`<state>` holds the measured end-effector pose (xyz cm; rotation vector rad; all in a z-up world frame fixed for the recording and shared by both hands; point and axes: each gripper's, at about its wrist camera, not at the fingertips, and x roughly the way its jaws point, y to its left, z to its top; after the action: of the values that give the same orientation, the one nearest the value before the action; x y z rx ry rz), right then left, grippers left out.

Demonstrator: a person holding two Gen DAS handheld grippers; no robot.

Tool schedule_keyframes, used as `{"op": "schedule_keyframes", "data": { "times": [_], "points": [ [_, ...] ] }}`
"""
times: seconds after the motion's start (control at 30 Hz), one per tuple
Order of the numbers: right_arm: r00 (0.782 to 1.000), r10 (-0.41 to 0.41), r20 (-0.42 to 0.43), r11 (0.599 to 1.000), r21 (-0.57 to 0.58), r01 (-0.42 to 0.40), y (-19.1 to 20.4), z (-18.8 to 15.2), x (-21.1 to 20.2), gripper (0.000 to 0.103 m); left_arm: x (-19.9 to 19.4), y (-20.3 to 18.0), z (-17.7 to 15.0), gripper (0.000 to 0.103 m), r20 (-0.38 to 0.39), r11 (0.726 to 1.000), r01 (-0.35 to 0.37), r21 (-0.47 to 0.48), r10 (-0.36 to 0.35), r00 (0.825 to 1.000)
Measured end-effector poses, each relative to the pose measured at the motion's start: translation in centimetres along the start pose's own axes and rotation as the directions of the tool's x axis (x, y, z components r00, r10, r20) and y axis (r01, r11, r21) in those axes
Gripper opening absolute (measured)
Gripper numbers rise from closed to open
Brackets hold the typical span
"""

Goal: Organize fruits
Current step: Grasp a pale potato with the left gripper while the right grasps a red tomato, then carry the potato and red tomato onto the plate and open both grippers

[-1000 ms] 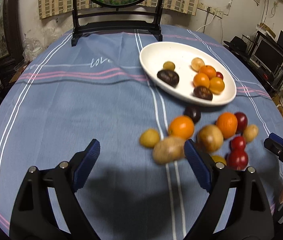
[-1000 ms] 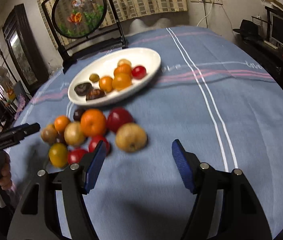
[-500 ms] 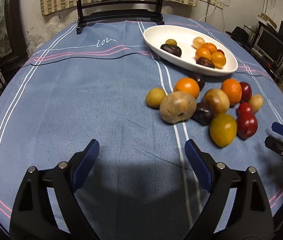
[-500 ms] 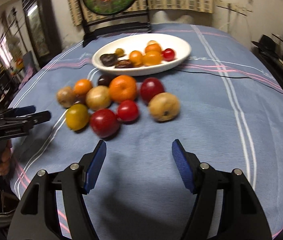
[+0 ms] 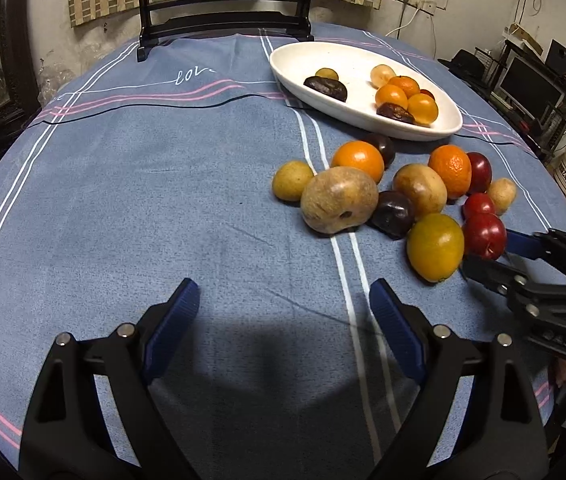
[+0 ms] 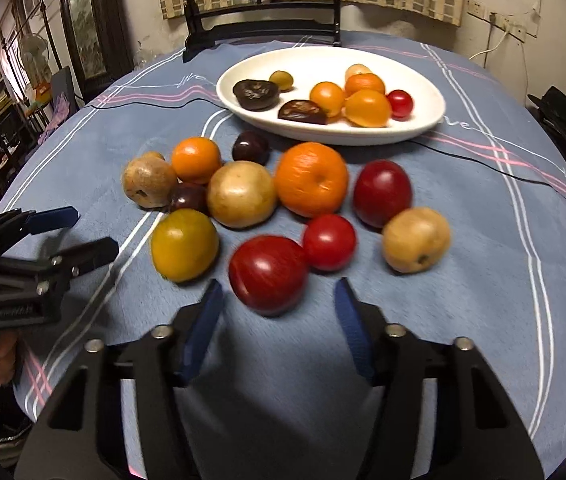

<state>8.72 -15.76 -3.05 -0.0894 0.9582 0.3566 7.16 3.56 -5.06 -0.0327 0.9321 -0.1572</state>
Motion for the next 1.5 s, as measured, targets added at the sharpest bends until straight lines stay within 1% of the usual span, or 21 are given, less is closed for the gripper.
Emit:
{"op": "schedule_keyframes", "data": {
  "times": [0.07, 0.2, 0.3, 0.5, 0.6, 0.67, 0.77, 0.87, 1.0, 1.03, 1.1, 1.13, 1.3, 1.5],
  "points": [
    [1.000, -0.012, 0.014, 1.000, -0.008, 0.012, 0.4, 0.3, 0.1, 0.041, 0.0, 0.0, 0.0, 0.089, -0.001, 1.000, 0.004, -0.003, -0.004, 1.000],
    [1.000, 0.018, 0.023, 1.000, 0.013, -0.019, -0.1, 0.1, -0.2, 0.040, 0.2, -0.1, 0.1, 0.089, -0.009, 1.000, 0.001, 0.000, -0.001, 1.000],
    [0.999, 0.037, 0.034, 0.999, 0.026, -0.038, -1.1, -0.8, -1.0, 0.040, 0.3, -0.4, 0.3, 0.089, -0.014, 1.000, -0.005, 0.015, 0.006, 1.000],
    [0.997, 0.053, 0.052, 0.996, 0.069, -0.057, -3.3, -2.6, -2.5, 0.040, 1.0, -0.8, 1.4, 0.089, 0.001, 1.000, -0.017, 0.010, 0.017, 1.000],
    [0.997, 0.053, 0.056, 0.995, 0.080, -0.058, -3.8, -2.9, -2.7, 0.040, 1.8, -1.3, 2.0, 0.087, -0.019, 1.000, -0.013, 0.022, 0.013, 1.000],
    [0.996, 0.062, 0.059, 0.994, 0.082, -0.067, -3.8, -3.0, -2.7, 0.040, 2.1, -1.8, 2.4, 0.080, -0.023, 0.999, -0.006, 0.034, 0.006, 1.000],
    [0.996, 0.069, 0.063, 0.994, 0.081, -0.074, -3.7, -3.0, -2.7, 0.040, 2.8, -2.6, 3.1, 0.074, -0.032, 0.998, -0.002, 0.057, 0.004, 0.999],
    [0.995, 0.075, 0.062, 0.993, 0.084, -0.080, -3.8, -3.0, -2.7, 0.040, 3.4, -3.2, 3.6, 0.073, -0.038, 0.997, -0.006, 0.076, 0.009, 0.999],
    [0.995, 0.082, 0.059, 0.992, 0.090, -0.087, -3.9, -3.0, -2.6, 0.040, 4.1, -3.2, 4.4, 0.072, -0.041, 0.997, -0.004, 0.074, 0.007, 0.999],
    [0.995, 0.081, 0.058, 0.992, 0.089, -0.086, -3.9, -3.0, -2.6, 0.040, 4.1, -3.2, 4.5, 0.065, -0.037, 0.997, -0.010, 0.074, 0.012, 0.999],
    [0.995, 0.080, 0.058, 0.992, 0.089, -0.085, -3.9, -3.0, -2.6, 0.040, 4.0, -3.1, 4.8, 0.043, -0.022, 0.997, 0.012, 0.070, -0.010, 1.000],
    [0.995, 0.081, 0.059, 0.992, 0.090, -0.086, -3.9, -3.0, -2.6, 0.040, 3.8, -3.1, 4.8, 0.043, -0.016, 0.997, 0.027, 0.069, -0.026, 1.000],
    [0.995, 0.084, 0.061, 0.992, 0.092, -0.089, -4.0, -3.1, -2.7, 0.040, 3.3, -2.9, 4.2, 0.043, -0.016, 0.998, 0.027, 0.060, -0.026, 1.000],
    [0.994, 0.087, 0.069, 0.992, 0.089, -0.093, -4.0, -3.2, -3.1, 0.040, 1.7, -2.6, 3.6, 0.043, -0.005, 0.998, 0.036, 0.061, -0.035, 0.999]
  ]
}}
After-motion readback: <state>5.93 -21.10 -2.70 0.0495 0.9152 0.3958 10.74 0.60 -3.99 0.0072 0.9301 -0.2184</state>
